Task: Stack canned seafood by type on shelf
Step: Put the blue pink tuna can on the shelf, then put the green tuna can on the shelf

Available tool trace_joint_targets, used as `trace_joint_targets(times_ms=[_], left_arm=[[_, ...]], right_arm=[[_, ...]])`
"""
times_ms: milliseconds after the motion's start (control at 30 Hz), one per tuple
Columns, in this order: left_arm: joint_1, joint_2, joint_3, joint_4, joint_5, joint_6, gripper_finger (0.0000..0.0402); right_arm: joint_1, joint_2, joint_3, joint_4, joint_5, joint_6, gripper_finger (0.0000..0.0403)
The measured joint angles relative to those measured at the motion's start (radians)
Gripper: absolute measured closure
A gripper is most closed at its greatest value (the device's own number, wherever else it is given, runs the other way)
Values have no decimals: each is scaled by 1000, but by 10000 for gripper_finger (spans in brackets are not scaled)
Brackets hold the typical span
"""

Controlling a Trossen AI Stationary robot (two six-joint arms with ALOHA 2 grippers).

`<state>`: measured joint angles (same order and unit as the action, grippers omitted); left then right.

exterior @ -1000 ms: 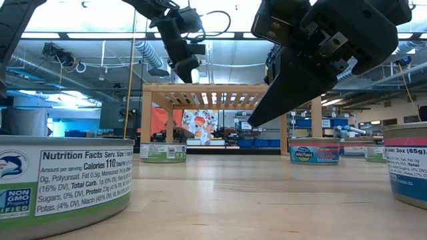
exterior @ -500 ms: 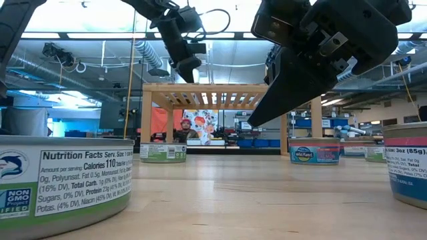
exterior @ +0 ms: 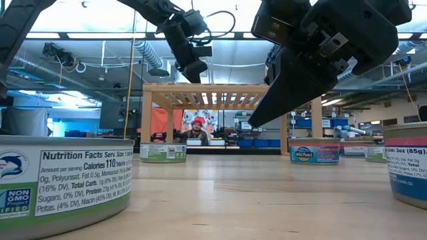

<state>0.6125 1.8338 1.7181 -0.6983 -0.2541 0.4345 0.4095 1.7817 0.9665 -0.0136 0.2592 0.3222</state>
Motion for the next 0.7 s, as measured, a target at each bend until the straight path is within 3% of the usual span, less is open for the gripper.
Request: trace_joint_targets(times_ms=[500, 700], left_arm=[[-12, -48, 7, -44, -28, -27, 401], [-59, -133, -64, 68, -17, -72, 401]], right_arm=[[0, 0, 0, -3, 0, -3, 385], [0, 0, 0, 28, 55, -10, 388]])
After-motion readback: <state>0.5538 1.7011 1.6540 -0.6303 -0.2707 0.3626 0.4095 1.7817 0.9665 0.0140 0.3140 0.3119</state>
